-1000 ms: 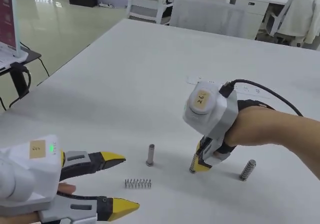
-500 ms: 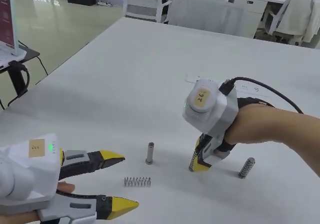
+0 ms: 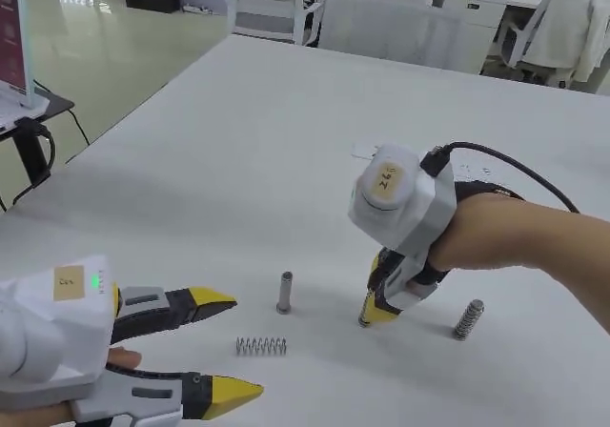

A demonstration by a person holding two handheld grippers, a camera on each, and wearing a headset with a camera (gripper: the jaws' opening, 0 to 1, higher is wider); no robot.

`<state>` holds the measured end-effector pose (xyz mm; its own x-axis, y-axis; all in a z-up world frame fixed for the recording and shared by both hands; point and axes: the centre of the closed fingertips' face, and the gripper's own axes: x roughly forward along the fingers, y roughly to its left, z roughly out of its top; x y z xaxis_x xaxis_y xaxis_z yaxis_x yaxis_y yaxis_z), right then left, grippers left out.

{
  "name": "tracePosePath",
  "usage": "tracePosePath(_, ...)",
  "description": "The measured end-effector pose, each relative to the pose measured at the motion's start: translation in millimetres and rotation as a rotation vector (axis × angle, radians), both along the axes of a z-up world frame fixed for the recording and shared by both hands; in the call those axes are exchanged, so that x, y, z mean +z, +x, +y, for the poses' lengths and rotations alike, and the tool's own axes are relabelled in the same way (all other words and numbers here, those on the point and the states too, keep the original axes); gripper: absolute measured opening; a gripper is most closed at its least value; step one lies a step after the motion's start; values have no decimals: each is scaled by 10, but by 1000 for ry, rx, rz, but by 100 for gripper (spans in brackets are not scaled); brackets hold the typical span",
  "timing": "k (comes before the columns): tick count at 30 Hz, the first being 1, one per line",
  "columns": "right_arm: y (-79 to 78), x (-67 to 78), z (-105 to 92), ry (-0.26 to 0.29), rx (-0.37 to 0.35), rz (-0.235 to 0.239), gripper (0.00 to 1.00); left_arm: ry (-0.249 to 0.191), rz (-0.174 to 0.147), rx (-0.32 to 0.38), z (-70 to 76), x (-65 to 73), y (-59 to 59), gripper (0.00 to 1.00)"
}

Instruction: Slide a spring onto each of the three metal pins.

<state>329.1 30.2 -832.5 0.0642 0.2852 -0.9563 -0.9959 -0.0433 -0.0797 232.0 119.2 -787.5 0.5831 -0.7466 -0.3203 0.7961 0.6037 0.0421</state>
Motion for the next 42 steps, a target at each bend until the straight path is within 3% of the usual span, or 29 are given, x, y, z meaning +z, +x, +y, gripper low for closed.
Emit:
tracePosePath(10,-6,154,135,31,27,-40,23,1,-1,4,3,8,-8,46)
tracePosePath(19,-98,242,264,57,56,-43,22,3,-3,14,38,10,-24,47)
tracePosePath(31,-286,267,370,67,94,-23,22,11,-6,24,68,11,-48,47)
tracePosePath(42,-497,184,497,63,142,-1,21,18,-5,25,82,2,-69,47)
